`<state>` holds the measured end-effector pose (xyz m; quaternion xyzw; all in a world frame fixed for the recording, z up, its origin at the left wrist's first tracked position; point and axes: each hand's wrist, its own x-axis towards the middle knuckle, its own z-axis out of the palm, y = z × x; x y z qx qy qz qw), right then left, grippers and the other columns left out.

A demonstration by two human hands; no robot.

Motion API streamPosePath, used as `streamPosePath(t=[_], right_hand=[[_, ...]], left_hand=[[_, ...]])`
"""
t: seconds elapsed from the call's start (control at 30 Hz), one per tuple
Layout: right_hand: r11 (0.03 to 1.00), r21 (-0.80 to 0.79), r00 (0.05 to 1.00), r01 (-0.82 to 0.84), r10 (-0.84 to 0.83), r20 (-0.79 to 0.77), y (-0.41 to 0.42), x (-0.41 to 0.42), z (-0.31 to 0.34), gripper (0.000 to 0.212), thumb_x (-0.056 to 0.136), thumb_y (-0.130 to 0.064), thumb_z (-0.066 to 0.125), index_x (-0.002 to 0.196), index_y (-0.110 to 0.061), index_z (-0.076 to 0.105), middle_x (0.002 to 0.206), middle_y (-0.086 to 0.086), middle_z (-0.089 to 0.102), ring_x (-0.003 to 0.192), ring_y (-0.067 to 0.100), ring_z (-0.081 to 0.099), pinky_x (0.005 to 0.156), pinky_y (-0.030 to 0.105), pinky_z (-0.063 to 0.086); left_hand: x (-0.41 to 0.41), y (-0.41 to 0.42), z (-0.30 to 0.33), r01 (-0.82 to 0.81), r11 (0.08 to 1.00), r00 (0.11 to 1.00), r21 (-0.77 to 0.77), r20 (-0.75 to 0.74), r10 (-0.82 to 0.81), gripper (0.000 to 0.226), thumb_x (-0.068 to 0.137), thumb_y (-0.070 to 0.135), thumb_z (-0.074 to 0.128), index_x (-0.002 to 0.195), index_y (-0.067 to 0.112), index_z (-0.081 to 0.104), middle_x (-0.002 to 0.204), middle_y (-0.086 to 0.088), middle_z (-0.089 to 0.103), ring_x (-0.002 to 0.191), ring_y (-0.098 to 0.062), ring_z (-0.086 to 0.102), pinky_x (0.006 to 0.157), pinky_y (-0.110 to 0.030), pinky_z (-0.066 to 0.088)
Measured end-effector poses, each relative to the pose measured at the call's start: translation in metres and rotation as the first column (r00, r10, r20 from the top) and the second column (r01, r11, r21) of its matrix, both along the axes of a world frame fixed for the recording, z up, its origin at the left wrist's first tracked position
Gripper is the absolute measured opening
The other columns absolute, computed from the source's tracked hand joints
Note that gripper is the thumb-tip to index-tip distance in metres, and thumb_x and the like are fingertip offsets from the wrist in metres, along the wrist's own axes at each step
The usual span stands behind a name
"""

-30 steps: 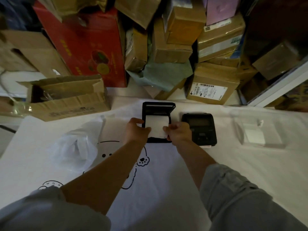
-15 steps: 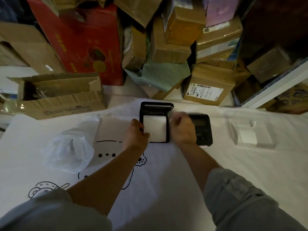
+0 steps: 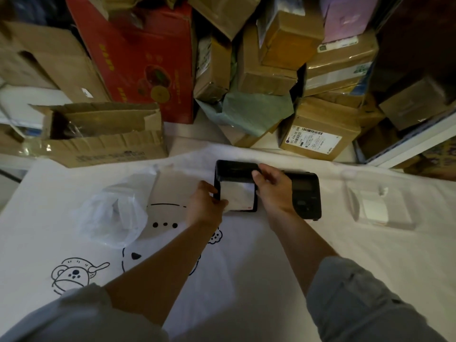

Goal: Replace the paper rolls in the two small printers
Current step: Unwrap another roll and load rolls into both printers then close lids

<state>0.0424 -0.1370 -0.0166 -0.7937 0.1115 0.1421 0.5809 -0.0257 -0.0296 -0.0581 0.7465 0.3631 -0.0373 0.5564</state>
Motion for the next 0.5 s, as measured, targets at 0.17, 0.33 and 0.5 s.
streamPosePath(t=[0.17,0.33,0.5], right_hand=[[0.973,-0.193,0.99,-0.123,0.134,0.048,-0.01,-0.018,-0.014,0.049,0.086,-0.008,0.066,0.132,-0.019,0.053,0.135,0.005,0.053,0.128,0.02,0.047,0.109,0.039,0.04],[0.942,-0.28,0.975,-0.183,0.21,0.071,-0.011,-0.018,-0.015,0.055,0.084,-0.008,0.068,0.136,-0.013,0.05,0.136,0.009,0.053,0.127,0.023,0.049,0.11,0.039,0.038],[0.921,-0.315,0.969,-0.23,0.247,0.016,-0.011,-0.019,-0.019,0.063,0.085,-0.007,0.067,0.142,-0.013,0.041,0.139,0.01,0.05,0.132,0.024,0.044,0.112,0.038,0.035]], left_hand=[[-0.002,0.001,0.001,-0.016,0.999,1.0,-0.029,-0.005,0.015,0.028,0.084,0.014,0.069,0.1,0.016,0.045,0.076,0.0,0.058,0.061,-0.014,0.061,0.065,-0.042,0.06],[-0.005,0.004,0.0,0.007,1.0,1.0,-0.028,-0.03,-0.008,0.034,0.083,0.009,0.066,0.103,0.018,0.04,0.08,-0.005,0.06,0.065,-0.022,0.064,0.063,-0.045,0.06],[-0.01,0.011,0.0,-0.028,0.997,0.995,-0.072,-0.096,0.021,0.044,0.079,0.007,0.071,0.105,0.02,0.037,0.089,-0.012,0.061,0.08,-0.028,0.067,0.061,-0.043,0.059]])
